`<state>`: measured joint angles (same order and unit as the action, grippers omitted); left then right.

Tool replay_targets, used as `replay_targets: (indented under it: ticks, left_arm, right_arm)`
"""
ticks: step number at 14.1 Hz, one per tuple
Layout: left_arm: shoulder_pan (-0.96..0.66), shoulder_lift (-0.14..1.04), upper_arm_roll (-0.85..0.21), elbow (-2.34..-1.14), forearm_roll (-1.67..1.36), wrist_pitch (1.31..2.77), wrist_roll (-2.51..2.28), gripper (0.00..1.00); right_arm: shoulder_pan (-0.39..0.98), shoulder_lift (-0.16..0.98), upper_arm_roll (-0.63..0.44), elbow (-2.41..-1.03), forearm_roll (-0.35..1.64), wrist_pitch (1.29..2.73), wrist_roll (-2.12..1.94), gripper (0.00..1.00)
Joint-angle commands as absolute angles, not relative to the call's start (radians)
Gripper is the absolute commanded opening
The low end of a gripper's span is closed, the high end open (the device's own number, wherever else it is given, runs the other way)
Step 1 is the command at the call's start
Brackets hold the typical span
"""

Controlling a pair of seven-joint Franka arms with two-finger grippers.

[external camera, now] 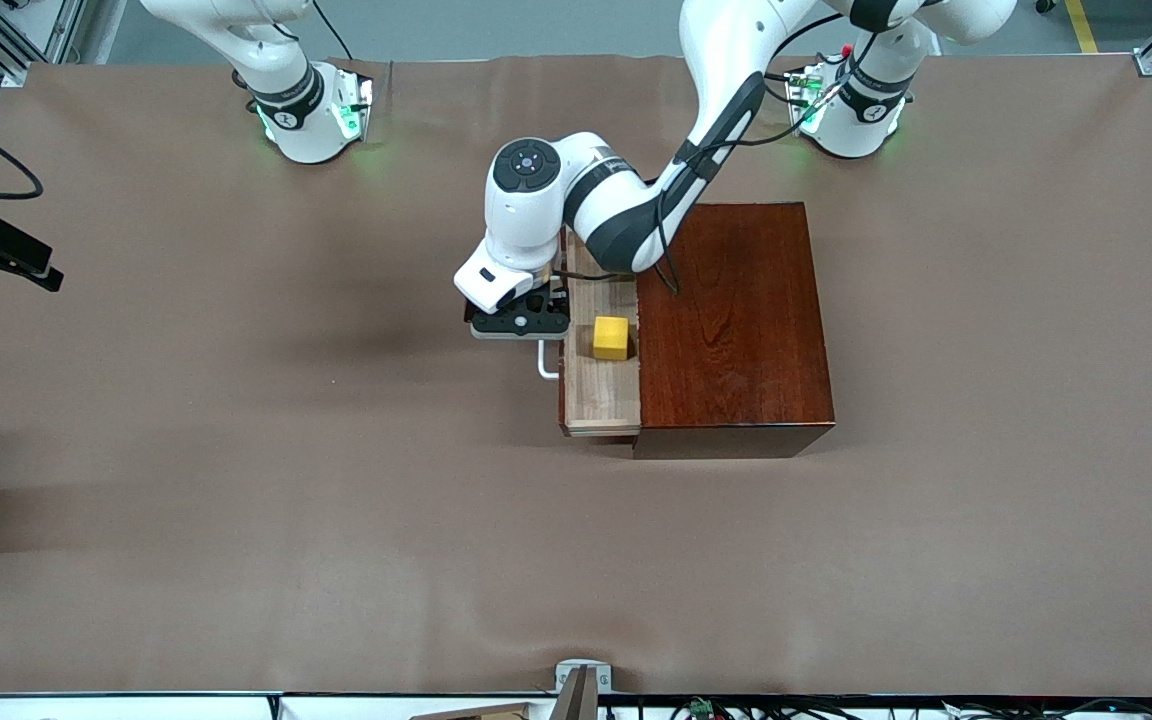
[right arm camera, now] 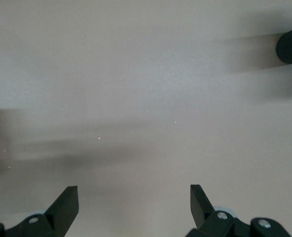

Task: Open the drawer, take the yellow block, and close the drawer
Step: 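Pull the drawer open by its handle with the left gripper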

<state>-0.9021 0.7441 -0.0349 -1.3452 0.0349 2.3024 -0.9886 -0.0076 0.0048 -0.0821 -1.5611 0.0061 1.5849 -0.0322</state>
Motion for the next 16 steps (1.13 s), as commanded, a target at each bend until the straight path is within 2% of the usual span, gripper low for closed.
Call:
replay_targets:
  ticks: [1, 12, 14, 16]
  left_arm:
    - [-0.917, 0.779, -0.035, -1.29, 0.006, 2.338, -1.008, 1.0]
    - [-0.934, 0.776, -0.037, -1.278, 0.006, 2.385, -1.048, 1.0]
    - [-0.93, 0.753, -0.04, -1.278, 0.005, 2.356, -1.052, 1.0]
    - [-0.898, 0.675, -0.034, -1.275, -0.04, 2.263, -1.051, 1.0]
  right_arm:
    - [-0.014, 0.014, -0.078, -1.54, 0.002, 1.582, -0.031, 1.0]
    - [-0.014, 0.014, -0.078, -1.54, 0.002, 1.582, -0.031, 1.0]
    - [-0.014, 0.014, -0.078, -1.54, 0.002, 1.582, -0.031, 1.0]
    - [-0.014, 0.014, -0.078, -1.54, 0.002, 1.583, -0.031, 1.0]
